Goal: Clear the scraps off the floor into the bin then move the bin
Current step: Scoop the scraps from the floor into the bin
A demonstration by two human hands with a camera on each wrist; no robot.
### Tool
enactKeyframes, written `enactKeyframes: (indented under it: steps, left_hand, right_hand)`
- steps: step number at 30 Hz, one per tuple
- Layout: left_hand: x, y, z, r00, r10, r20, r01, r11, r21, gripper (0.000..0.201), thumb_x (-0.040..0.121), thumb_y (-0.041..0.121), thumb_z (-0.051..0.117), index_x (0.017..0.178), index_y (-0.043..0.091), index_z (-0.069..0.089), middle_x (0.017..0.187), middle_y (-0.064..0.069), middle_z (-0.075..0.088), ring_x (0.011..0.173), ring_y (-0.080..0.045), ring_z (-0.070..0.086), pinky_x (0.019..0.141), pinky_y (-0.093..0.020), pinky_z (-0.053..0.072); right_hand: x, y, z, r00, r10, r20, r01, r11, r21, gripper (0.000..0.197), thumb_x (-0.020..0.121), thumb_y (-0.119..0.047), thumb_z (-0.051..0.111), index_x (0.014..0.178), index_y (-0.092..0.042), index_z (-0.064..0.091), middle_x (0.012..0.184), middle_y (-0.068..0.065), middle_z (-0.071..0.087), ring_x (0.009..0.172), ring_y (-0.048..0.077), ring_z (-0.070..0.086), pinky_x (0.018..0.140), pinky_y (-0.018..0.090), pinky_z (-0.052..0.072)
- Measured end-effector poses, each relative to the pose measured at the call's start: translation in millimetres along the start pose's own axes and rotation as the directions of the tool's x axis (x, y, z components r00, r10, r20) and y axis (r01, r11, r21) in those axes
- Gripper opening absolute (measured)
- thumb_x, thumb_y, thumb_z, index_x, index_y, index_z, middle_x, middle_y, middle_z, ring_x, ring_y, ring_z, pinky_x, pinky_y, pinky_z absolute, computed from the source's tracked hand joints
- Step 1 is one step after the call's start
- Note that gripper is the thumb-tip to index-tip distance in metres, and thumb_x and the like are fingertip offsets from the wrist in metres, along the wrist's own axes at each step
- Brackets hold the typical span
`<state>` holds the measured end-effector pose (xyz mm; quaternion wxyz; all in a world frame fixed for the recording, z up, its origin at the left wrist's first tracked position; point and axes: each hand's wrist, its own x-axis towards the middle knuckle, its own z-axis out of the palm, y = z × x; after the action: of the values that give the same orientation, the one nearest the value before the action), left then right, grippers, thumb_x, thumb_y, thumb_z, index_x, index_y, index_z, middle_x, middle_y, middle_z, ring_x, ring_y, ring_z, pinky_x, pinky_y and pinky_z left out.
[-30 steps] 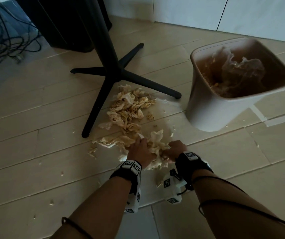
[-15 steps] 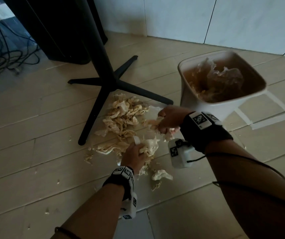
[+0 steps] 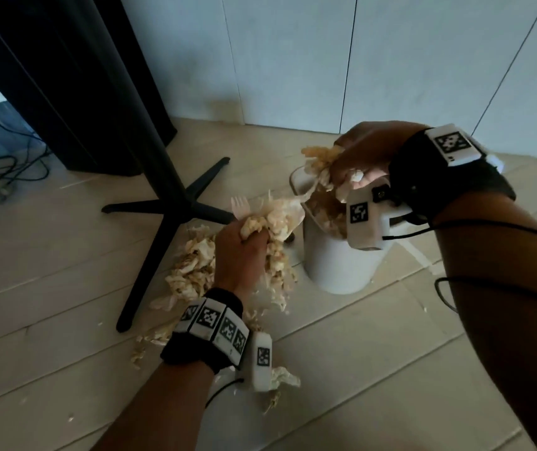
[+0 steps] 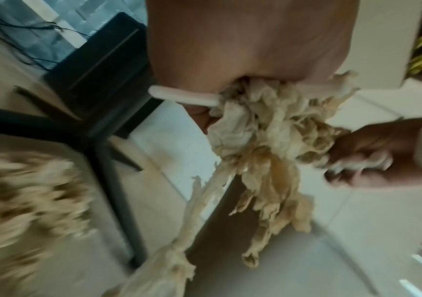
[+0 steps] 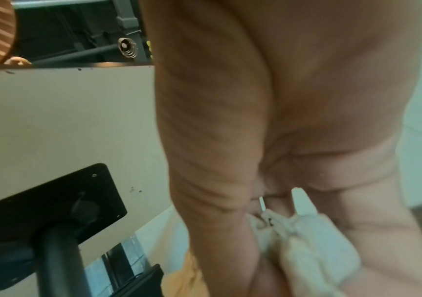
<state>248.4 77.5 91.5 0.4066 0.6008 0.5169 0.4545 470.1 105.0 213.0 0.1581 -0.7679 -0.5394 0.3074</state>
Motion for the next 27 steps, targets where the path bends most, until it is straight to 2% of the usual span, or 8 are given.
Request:
enactKeyframes:
  steps: [7, 10, 12, 16, 18, 21, 25, 27]
  left_hand:
    - [40.7, 110.4, 44.7, 0.985, 0.157, 0.078, -0.136, 0.966, -0.218, 0.016, 0.076, 0.018, 0.055, 0.065, 0.018, 0.066, 0.068, -0.003, 0.065, 0.071, -0.025, 0.066, 0.065, -0.039, 0.052]
    - [57.9, 144.1, 71.0, 0.980, 0.191, 0.059, -0.167, 0.944, -0.285, 0.018, 0.077, 0.016, 0.053, 0.060, 0.020, 0.055, 0.060, 0.002, 0.055, 0.061, -0.017, 0.053, 0.059, -0.030, 0.043]
    - [65.3, 151.8, 89.4, 0.977, 0.199, 0.079, -0.174, 0.952, -0.253, 0.027, 0.084, 0.013, 0.053, 0.059, 0.021, 0.049, 0.056, 0.010, 0.051, 0.059, -0.015, 0.048, 0.059, -0.028, 0.041]
    - [74.5, 126.3, 120.6, 0.969, 0.140, 0.203, -0.122, 0.987, -0.100, 0.021, 0.087, 0.020, 0.052, 0.099, 0.015, 0.068, 0.085, 0.004, 0.071, 0.076, -0.016, 0.069, 0.069, -0.030, 0.057]
    - [76.7, 99.5, 133.8, 0.961, 0.116, 0.251, -0.136, 0.989, 0.063, 0.024, 0.092, 0.022, 0.052, 0.110, 0.019, 0.067, 0.100, -0.002, 0.072, 0.090, -0.019, 0.069, 0.077, -0.029, 0.057]
    - [77.4, 69.6, 147.3, 0.945, 0.053, 0.323, -0.187, 0.897, 0.401, 0.031, 0.093, 0.031, 0.054, 0.121, 0.022, 0.060, 0.123, -0.012, 0.058, 0.110, -0.031, 0.060, 0.091, -0.034, 0.048]
    - [80.2, 43.6, 159.3, 0.839, -0.206, 0.504, -0.273, 0.642, 0.716, 0.073, 0.089, 0.036, 0.058, 0.153, 0.030, 0.023, 0.161, -0.016, 0.006, 0.139, -0.042, 0.035, 0.114, -0.044, 0.035]
    - [79.9, 35.9, 162.9, 0.783, -0.253, 0.568, -0.379, 0.529, 0.759, 0.078, 0.083, 0.038, 0.060, 0.151, 0.033, 0.024, 0.158, -0.013, 0.024, 0.136, -0.043, 0.039, 0.111, -0.050, 0.040]
  right_hand:
    - [16.4, 35.4, -34.1, 0.988, 0.094, -0.122, -0.096, 0.995, -0.016, 0.055, 0.026, -0.030, 0.076, 0.080, -0.022, 0.068, 0.097, 0.007, 0.074, 0.087, 0.029, 0.073, 0.084, 0.045, 0.060]
    - [11.3, 43.3, -36.5, 0.978, 0.106, -0.181, -0.108, 0.994, -0.001, 0.049, 0.045, -0.020, 0.082, 0.091, -0.020, 0.067, 0.101, 0.005, 0.069, 0.086, 0.028, 0.071, 0.083, 0.040, 0.059]
    - [13.8, 53.2, -34.3, 0.974, 0.106, -0.198, -0.112, 0.994, -0.016, 0.024, 0.064, -0.010, 0.079, 0.081, -0.010, 0.062, 0.093, 0.008, 0.069, 0.079, 0.025, 0.068, 0.076, 0.030, 0.053]
    - [22.0, 72.6, -21.1, 0.975, 0.097, -0.199, -0.103, 0.995, -0.018, 0.010, 0.078, -0.010, 0.074, 0.079, -0.010, 0.065, 0.081, 0.008, 0.066, 0.071, 0.022, 0.062, 0.055, 0.022, 0.042]
    - [23.7, 81.6, -14.6, 0.978, 0.115, -0.174, -0.109, 0.993, 0.042, 0.014, 0.072, -0.009, 0.078, 0.084, -0.011, 0.070, 0.082, 0.006, 0.068, 0.076, 0.021, 0.066, 0.060, 0.025, 0.052]
    - [24.5, 89.5, -6.8, 0.985, 0.127, -0.119, -0.117, 0.989, 0.085, 0.021, 0.061, -0.006, 0.079, 0.075, -0.020, 0.073, 0.077, 0.001, 0.074, 0.072, 0.020, 0.073, 0.077, 0.039, 0.061]
    - [25.8, 93.7, 12.5, 0.992, 0.074, -0.105, -0.085, 0.991, -0.103, 0.026, 0.074, -0.012, 0.069, 0.054, -0.027, 0.062, 0.065, -0.009, 0.065, 0.061, 0.010, 0.063, 0.072, 0.029, 0.056]
    - [20.1, 88.4, 20.5, 0.996, 0.049, -0.073, -0.064, 0.973, -0.220, 0.016, 0.077, -0.015, 0.066, 0.064, -0.022, 0.062, 0.087, 0.000, 0.073, 0.079, 0.019, 0.067, 0.085, 0.035, 0.057]
